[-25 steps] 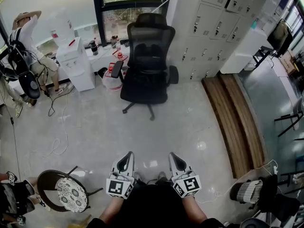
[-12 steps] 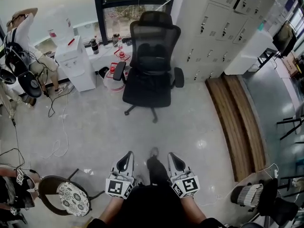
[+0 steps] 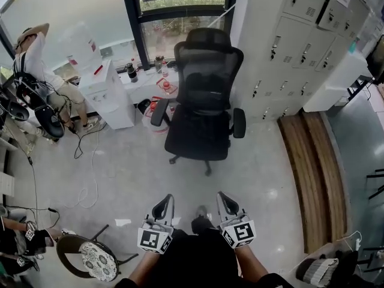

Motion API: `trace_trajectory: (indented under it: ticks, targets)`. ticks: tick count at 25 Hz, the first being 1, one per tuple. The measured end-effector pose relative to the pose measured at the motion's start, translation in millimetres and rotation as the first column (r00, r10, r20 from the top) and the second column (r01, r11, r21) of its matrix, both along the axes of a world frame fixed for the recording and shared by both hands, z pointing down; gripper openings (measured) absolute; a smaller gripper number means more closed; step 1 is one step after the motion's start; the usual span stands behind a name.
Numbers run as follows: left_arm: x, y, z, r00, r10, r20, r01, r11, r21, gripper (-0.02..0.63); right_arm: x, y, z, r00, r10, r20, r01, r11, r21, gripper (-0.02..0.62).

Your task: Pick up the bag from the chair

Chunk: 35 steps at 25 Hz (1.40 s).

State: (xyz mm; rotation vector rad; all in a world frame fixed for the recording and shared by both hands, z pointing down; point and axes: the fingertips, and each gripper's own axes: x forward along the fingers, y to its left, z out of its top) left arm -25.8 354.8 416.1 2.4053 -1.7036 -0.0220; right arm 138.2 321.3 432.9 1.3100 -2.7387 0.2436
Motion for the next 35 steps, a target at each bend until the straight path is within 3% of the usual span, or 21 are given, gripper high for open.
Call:
trace_trajectory:
  ticks: [4,12,23,30,35]
  targets:
    - [2,-36,3,1.000,-0.008,0.017,0.008,1.000,-0.007,-0.002,1,-49,3,1.000,-0.025,-0.018,0.025,1.000,0.013,-0.002]
    - [-15,-112,15,1.000,-0.012,0.006,0.012,0.999,-0.042,-0.002,-16,-115,19,1.000,-0.017,-0.024,0.016,0.999,-0.043,-0.002]
    - [-88,-273,13,0.996,0.094,-0.008,-0.094,0.995,-0.014,-0.002,-78,-252,14,0.993,0.102,-0.059,-0.103,0.994,-0.020,-0.002]
    - [-111,-337,23,0.987,0.162,-0.012,-0.163,0.986,-0.034,-0.002,-102,-309,16,0.984,0.158,-0.085,-0.161,0.987,-0.029,-0.002]
    - [-116,-367,35,0.985,0.168,-0.045,-0.171,0.983,-0.069,-0.002,-110,-339,23,0.982,0.159,-0.106,-0.165,0.985,-0.053,-0.002]
